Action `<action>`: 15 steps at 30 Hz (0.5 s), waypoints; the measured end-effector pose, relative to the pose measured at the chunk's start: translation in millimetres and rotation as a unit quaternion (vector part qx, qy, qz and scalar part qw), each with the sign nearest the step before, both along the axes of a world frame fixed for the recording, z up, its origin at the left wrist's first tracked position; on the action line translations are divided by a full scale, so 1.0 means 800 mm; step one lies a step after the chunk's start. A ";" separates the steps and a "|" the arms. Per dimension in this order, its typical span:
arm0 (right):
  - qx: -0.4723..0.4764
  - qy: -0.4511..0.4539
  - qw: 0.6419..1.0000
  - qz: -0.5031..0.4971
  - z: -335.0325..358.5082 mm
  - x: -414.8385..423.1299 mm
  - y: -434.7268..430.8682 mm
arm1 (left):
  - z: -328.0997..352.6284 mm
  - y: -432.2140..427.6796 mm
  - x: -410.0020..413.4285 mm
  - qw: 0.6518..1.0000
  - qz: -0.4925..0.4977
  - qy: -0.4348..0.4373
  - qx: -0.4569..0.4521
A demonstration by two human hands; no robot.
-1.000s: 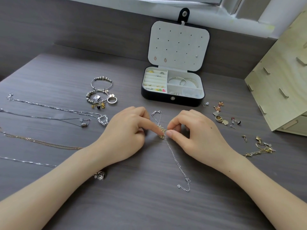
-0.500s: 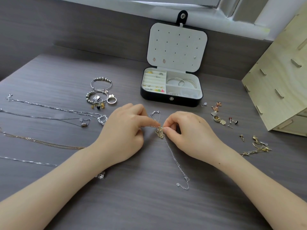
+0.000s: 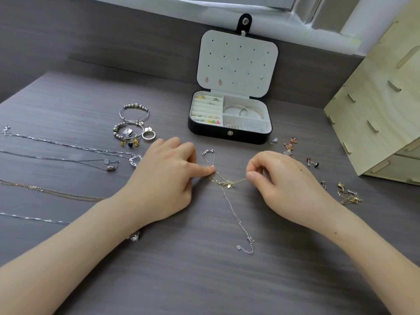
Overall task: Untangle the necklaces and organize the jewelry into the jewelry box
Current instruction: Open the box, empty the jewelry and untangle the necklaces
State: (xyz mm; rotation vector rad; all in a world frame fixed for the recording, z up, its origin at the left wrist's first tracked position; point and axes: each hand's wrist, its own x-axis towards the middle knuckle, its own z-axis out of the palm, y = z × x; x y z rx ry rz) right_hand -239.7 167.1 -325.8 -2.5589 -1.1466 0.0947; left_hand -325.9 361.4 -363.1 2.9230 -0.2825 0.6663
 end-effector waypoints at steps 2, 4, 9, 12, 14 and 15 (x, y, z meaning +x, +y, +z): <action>0.000 0.013 1.000 -0.010 0.006 0.000 -0.006 | 0.003 0.001 -0.001 1.000 -0.003 0.003 0.025; -0.015 0.022 1.000 -0.015 0.011 -0.001 -0.013 | 0.004 0.003 -0.001 0.999 -0.001 0.005 0.043; -0.089 0.037 0.995 0.005 0.021 -0.010 -0.030 | 0.005 0.003 -0.003 0.998 -0.003 0.003 0.057; -0.124 0.051 0.991 0.016 0.021 -0.016 -0.034 | 0.006 0.003 -0.003 0.999 -0.001 0.001 0.049; -0.126 0.052 0.990 0.017 0.020 -0.017 -0.035 | 0.006 0.003 -0.004 0.999 0.001 0.002 0.043; -0.124 0.050 0.991 0.018 0.019 -0.018 -0.035 | 0.006 0.003 -0.004 0.999 0.001 0.003 0.041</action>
